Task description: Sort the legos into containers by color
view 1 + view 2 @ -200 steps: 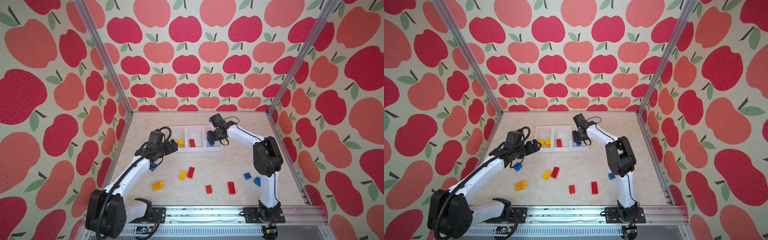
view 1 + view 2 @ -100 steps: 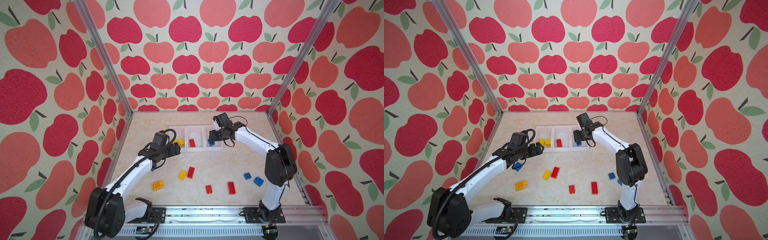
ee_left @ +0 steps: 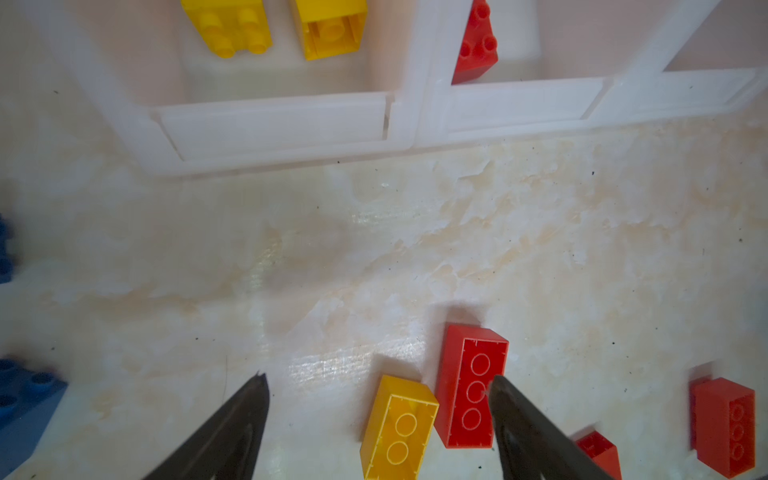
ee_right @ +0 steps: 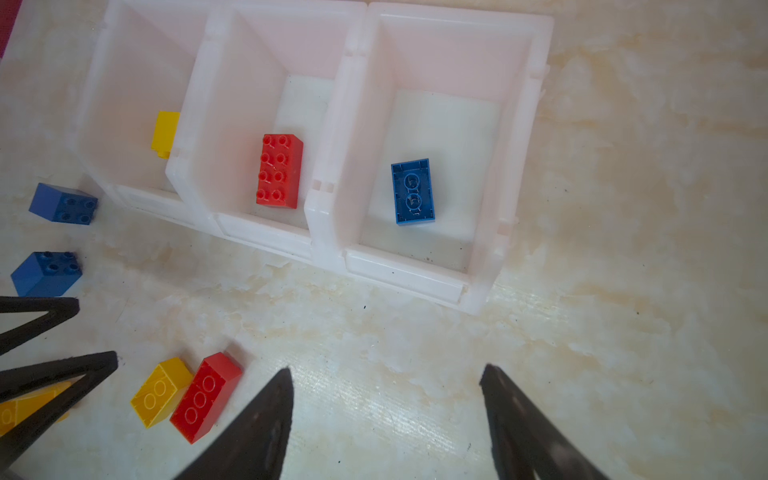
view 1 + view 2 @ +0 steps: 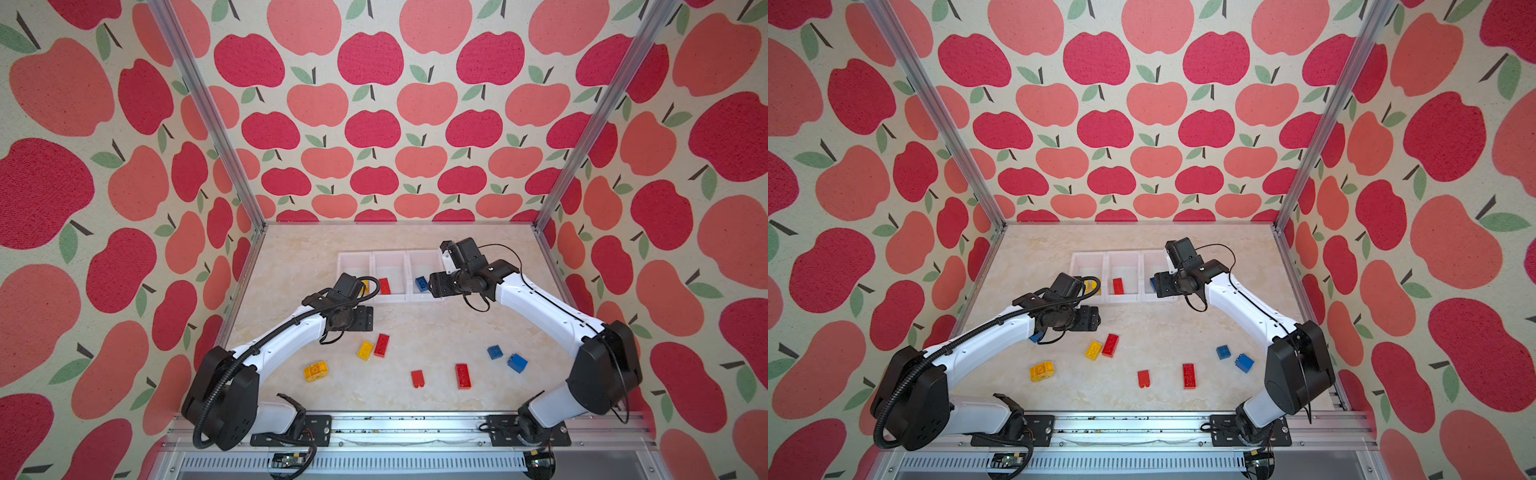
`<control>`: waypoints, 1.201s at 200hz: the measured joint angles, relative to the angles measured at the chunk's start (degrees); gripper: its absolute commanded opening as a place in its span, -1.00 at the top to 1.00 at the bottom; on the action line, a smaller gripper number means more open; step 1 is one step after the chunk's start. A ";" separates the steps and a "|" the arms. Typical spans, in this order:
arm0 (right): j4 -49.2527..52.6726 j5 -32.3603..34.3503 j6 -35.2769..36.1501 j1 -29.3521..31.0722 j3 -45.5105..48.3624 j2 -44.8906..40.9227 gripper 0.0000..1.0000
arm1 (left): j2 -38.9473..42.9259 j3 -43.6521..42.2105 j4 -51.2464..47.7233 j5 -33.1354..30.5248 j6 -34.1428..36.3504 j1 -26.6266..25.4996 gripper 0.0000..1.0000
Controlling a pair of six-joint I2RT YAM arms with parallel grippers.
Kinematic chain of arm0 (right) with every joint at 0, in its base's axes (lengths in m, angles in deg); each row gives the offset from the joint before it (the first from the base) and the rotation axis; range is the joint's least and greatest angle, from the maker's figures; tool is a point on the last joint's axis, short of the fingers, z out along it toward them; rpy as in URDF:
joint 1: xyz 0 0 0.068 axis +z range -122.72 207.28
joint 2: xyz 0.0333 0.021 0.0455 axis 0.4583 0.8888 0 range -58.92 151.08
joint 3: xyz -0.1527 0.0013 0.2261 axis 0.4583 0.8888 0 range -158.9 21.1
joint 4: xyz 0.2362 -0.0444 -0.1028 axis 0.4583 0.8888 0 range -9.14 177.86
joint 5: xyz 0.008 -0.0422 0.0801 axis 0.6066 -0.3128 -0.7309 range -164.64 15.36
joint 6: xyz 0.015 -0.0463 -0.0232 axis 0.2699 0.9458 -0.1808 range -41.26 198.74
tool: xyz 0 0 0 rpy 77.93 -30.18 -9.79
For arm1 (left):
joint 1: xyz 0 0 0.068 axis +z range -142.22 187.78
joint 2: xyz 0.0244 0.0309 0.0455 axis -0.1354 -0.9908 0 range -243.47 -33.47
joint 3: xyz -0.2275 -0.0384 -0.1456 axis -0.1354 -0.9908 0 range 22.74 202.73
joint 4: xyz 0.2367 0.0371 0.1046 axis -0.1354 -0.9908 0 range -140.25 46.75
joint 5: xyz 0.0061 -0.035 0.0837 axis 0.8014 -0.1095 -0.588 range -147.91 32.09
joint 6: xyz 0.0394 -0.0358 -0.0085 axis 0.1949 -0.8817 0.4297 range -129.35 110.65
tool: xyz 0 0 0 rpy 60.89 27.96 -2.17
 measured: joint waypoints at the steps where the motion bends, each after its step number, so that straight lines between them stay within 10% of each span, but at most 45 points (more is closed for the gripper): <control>1: -0.02 -0.02 0.00 0.00 0.09 -0.11 -0.54 | -0.09 0.00 -0.11 -0.04 0.02 -0.13 -0.68; 240: 2.58 -1.20 -1.55 -3.06 9.62 -12.74 -0.62 | -5.90 -2.12 -3.54 -1.49 -0.92 -8.59 -0.20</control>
